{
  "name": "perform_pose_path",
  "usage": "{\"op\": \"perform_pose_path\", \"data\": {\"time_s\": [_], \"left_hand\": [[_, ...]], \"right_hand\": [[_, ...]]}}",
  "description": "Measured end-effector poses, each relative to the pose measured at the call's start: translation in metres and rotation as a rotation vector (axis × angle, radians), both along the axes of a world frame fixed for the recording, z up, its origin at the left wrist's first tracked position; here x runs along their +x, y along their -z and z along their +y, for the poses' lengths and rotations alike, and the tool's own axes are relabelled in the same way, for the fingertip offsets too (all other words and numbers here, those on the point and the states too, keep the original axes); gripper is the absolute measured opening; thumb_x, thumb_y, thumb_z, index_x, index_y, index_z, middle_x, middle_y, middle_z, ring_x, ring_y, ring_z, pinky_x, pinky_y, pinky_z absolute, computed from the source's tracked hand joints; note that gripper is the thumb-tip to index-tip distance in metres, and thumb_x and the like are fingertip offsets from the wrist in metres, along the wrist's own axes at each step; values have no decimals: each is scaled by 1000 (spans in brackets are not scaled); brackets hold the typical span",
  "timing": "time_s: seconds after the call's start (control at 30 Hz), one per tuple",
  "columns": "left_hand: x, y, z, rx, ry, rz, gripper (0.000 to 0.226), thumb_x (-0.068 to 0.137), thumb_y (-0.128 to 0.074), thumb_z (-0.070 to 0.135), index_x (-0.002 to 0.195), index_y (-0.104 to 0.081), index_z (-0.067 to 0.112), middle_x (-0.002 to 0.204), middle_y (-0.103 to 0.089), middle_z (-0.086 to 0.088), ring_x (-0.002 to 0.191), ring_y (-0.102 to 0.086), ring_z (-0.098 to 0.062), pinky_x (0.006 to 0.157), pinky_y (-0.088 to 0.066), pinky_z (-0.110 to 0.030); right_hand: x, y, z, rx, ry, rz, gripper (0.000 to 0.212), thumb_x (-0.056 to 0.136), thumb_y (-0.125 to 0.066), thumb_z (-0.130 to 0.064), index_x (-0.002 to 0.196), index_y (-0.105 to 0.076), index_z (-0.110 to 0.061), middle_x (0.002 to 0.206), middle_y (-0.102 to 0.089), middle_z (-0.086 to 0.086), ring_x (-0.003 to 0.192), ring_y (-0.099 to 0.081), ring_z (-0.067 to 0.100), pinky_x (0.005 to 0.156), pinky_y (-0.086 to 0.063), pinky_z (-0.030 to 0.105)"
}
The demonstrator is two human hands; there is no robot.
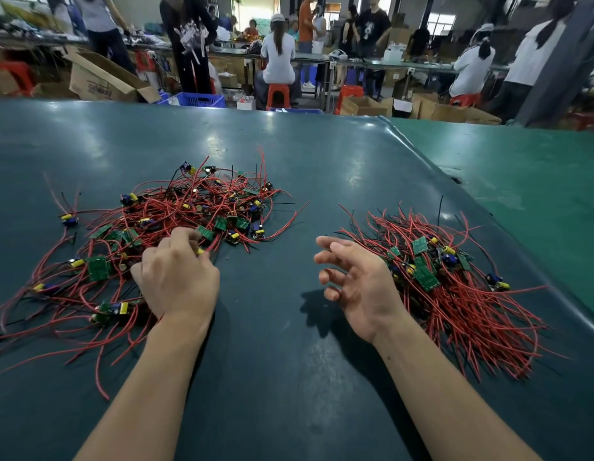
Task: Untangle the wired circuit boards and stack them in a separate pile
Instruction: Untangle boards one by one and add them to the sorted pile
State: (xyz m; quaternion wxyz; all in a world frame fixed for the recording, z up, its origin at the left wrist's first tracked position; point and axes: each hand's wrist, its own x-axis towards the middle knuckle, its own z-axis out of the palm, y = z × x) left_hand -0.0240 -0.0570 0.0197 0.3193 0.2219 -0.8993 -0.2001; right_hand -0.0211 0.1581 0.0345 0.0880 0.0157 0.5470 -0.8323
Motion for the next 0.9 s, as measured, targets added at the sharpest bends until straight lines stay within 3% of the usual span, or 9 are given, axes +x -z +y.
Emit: {"op": "perform_pose_path", "data": {"time_s": [0.2, 0.33, 0.47, 0.57, 0.63, 0.7, 0.77, 0.83, 0.9], "left_hand": [[7, -6, 19, -204, 211, 553, 11, 83, -68, 3, 91, -66, 9, 94, -67, -8, 90, -59, -34, 78, -35, -41], [12, -4, 34, -270, 595, 692, 6, 88, -67, 1, 91, -69, 6, 100, -69, -7, 93, -63, -27, 85, -41, -42], [16, -1, 57, -305, 956, 672, 12, 89, -69, 4, 99, -68, 11, 106, -69, -6, 99, -63, -21, 85, -49, -37], [13, 2, 62, -352, 913, 649, 9, 85, -72, 0, 92, -74, 6, 105, -71, -6, 101, -66, -26, 85, -50, -42], [14, 1, 63, -349, 833, 678, 5, 85, -73, 5, 89, -75, 5, 98, -70, -7, 89, -65, -31, 79, -50, -43], [18, 4, 66, -320, 885, 680, 10, 88, -70, 14, 82, -72, 6, 80, -66, -5, 69, -59, -27, 65, -48, -40], [21, 9, 70, -212, 977, 515, 24, 93, -64, 28, 80, -71, 8, 69, -61, -1, 59, -54, -19, 57, -47, -37], [21, 11, 72, 10, 925, 288, 38, 93, -58, 46, 104, -72, 13, 77, -63, 5, 57, -51, -6, 63, -50, -31], [18, 10, 72, 244, 843, 201, 54, 92, -50, 52, 131, -60, 15, 85, -62, 13, 57, -50, -3, 67, -47, -22]], "right_hand": [[1, 1, -6, 130, -78, -31, 17, 95, -57, -21, 97, -70, -11, 76, -67, 3, 50, -56, 12, 40, -34, 18], [4, 2, -14, 169, -207, 20, 43, 83, -60, -48, 103, -69, -10, 85, -71, 4, 54, -60, 15, 38, -38, 19], [2, 2, -12, 6, -128, 123, 28, 81, -63, -34, 95, -70, -12, 78, -68, 1, 54, -59, 12, 38, -38, 18], [0, 1, -6, 34, -1, 189, 20, 78, -66, -25, 88, -72, -8, 75, -69, 4, 56, -59, 11, 42, -41, 17], [-2, 0, -5, 16, 80, 186, 17, 76, -68, -22, 84, -71, -8, 75, -73, 4, 61, -67, 12, 47, -47, 18], [-3, -3, -5, -125, 150, 146, 15, 75, -67, -17, 85, -69, -7, 76, -75, 6, 64, -71, 14, 50, -50, 18], [-4, -7, -2, -265, 195, 114, 14, 74, -66, -14, 85, -71, -7, 76, -75, 8, 63, -72, 15, 49, -52, 16], [-3, -9, -1, -291, 185, 90, 9, 72, -68, -13, 77, -74, -10, 76, -75, 9, 63, -72, 16, 47, -52, 16], [1, -6, -5, -183, 139, 90, 6, 71, -70, -16, 75, -71, -11, 78, -75, 10, 61, -72, 16, 44, -50, 18]]}}
